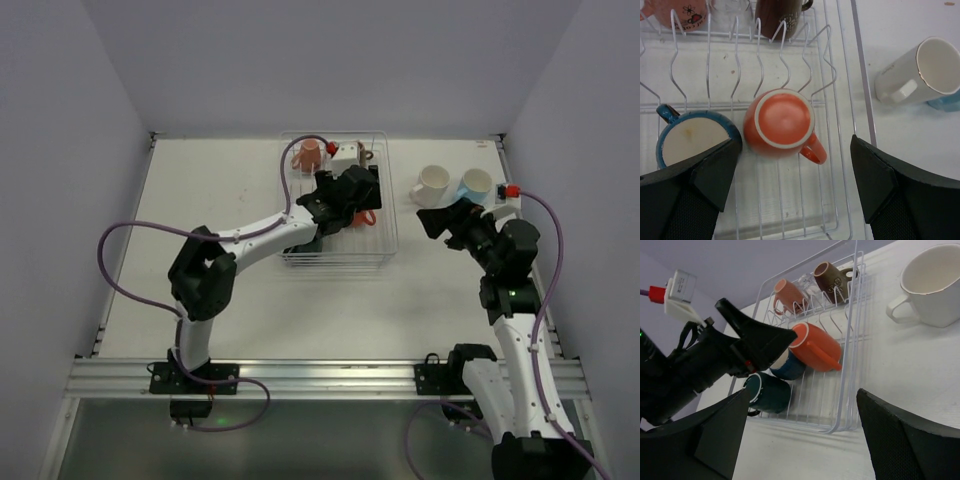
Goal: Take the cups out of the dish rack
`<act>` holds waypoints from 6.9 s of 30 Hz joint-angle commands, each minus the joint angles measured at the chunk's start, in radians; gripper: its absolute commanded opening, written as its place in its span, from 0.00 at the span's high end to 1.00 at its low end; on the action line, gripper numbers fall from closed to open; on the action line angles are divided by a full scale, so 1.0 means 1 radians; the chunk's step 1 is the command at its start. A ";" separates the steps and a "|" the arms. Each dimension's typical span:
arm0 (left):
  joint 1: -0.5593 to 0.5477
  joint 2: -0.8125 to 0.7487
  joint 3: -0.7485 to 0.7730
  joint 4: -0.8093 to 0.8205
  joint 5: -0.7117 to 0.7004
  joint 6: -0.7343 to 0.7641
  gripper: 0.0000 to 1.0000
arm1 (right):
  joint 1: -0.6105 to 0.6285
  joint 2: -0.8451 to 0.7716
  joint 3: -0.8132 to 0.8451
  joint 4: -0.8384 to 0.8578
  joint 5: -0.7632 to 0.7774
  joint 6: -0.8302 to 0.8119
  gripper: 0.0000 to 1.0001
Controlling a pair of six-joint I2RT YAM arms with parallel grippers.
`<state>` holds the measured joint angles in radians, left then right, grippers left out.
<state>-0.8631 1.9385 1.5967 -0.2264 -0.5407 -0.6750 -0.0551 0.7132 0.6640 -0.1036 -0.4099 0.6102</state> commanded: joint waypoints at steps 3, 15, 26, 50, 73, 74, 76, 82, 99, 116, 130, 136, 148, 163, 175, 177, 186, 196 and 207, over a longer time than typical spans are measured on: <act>0.007 0.109 0.165 -0.036 -0.174 -0.084 0.00 | 0.037 -0.020 -0.011 0.064 -0.063 0.014 0.09; 0.018 0.253 0.224 -0.041 -0.243 -0.066 0.00 | 0.083 -0.027 0.009 0.067 -0.132 0.010 0.07; 0.026 0.269 0.186 0.091 -0.174 -0.001 0.33 | 0.098 -0.018 0.003 0.081 -0.171 0.019 0.07; 0.012 -0.657 -0.596 0.720 0.338 0.040 0.78 | 0.109 -0.018 -0.119 0.407 -0.230 0.351 0.09; 0.033 -0.817 -0.811 1.085 0.718 -0.146 0.85 | 0.363 0.302 -0.165 1.323 -0.421 0.848 0.21; 0.032 -0.806 -0.814 1.098 0.725 -0.153 0.85 | 0.376 0.337 -0.162 1.416 -0.423 0.873 0.27; 0.033 -0.800 -0.825 1.121 0.729 -0.175 0.85 | 0.383 0.368 -0.155 1.504 -0.418 0.951 0.35; 0.033 -0.782 -0.853 1.162 0.723 -0.219 0.82 | 0.399 0.402 -0.124 1.565 -0.395 0.988 0.59; 0.033 -0.963 -0.695 0.490 0.462 -0.005 0.00 | 0.402 0.095 -0.069 0.692 -0.282 0.441 1.00; 0.027 -0.918 -0.564 -0.209 0.243 0.291 0.00 | 0.353 0.400 0.497 -0.584 0.588 -0.345 1.00; 0.019 -0.754 -0.514 -0.235 0.189 0.393 0.00 | 0.187 0.805 0.624 -0.565 0.525 -0.382 1.00; 0.019 -0.693 -0.477 -0.237 0.163 0.403 0.00 | 0.153 0.982 0.683 -0.541 0.517 -0.391 1.00; 0.019 -0.509 -0.458 -0.140 0.071 0.382 0.00 | 0.152 1.016 0.677 -0.490 0.527 -0.400 0.72; 0.029 -0.385 -0.451 -0.005 0.122 0.436 0.00 | 0.161 0.669 0.545 -0.407 0.418 -0.342 0.02; 0.062 -0.329 -0.448 0.028 0.058 0.433 0.00 | 0.190 0.506 0.511 -0.387 0.382 -0.316 0.01; 0.064 -0.319 -0.449 0.036 0.044 0.434 0.00 | 0.210 0.505 0.511 -0.390 0.382 -0.317 0.01; 0.096 -0.245 -0.460 0.039 0.127 0.405 0.00 | 0.230 0.456 0.516 -0.407 0.419 -0.310 0.01; 0.098 -0.306 -0.472 0.073 0.134 0.396 0.63 | 0.277 0.390 0.474 -0.349 0.339 -0.265 0.01; 0.098 -0.663 -0.529 0.104 0.211 0.298 0.78 | 0.386 0.180 0.151 0.225 0.048 0.186 0.06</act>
<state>-0.7715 1.4223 1.0687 -0.2180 -0.3538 -0.3153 0.3195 0.9493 0.9142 -0.2237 -0.1741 0.5465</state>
